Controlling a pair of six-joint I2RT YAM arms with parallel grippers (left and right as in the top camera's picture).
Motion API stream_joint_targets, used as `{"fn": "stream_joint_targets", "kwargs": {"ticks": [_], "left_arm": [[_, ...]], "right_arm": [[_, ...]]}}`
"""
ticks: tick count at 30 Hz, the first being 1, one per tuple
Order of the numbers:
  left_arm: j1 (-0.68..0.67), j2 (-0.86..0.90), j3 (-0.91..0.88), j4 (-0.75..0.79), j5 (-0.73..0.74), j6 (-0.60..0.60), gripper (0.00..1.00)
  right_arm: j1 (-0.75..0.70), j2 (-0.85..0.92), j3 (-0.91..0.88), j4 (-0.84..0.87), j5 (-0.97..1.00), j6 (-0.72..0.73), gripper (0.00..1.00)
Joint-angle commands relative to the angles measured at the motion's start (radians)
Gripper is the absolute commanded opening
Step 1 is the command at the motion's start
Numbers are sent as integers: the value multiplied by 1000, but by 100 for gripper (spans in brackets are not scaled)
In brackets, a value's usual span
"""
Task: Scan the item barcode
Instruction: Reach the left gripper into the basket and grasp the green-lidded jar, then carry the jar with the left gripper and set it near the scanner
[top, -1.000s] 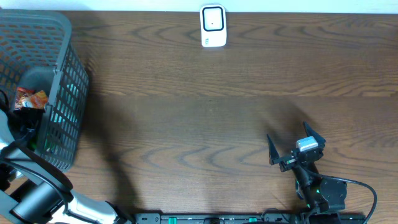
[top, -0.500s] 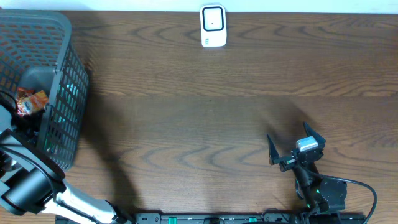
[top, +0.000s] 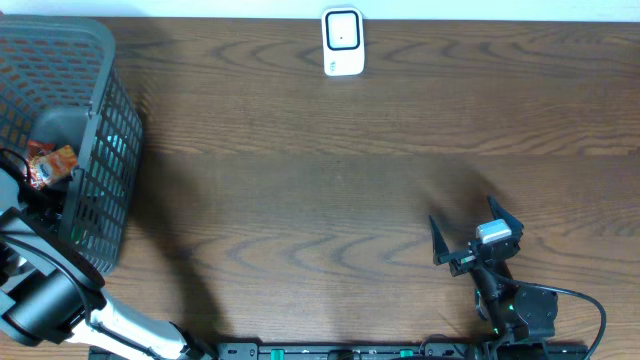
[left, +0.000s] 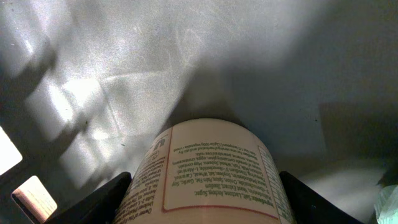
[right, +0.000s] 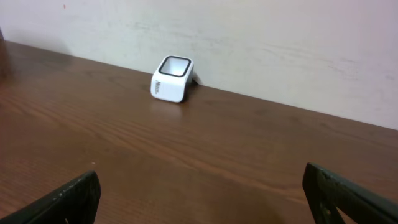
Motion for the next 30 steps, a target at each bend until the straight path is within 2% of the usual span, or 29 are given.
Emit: {"fn": "stream_joint_targets", "kwargs": {"ticks": [1,10,17,21,26,30], "left_arm": [[-1,-26,-3,-10,-3,5,65],[-1,-221,143,-36,106,-18,65],[-1,-494,253,34,289,-144,66],[-10,-638,254,125,371,-282,66],[-146,-732,254,191,410,-381,66],[-365,-719,254,205,374,-381,66]], "right_arm": [[10,-4,-2,-4,4,-6,99],[10,-4,-2,-4,4,-6,99],[10,-4,-2,-4,4,-6,99],[10,-4,-2,-4,4,-6,99],[10,-4,-2,-4,4,-6,99],[10,-4,-2,-4,4,-6,99]]}}
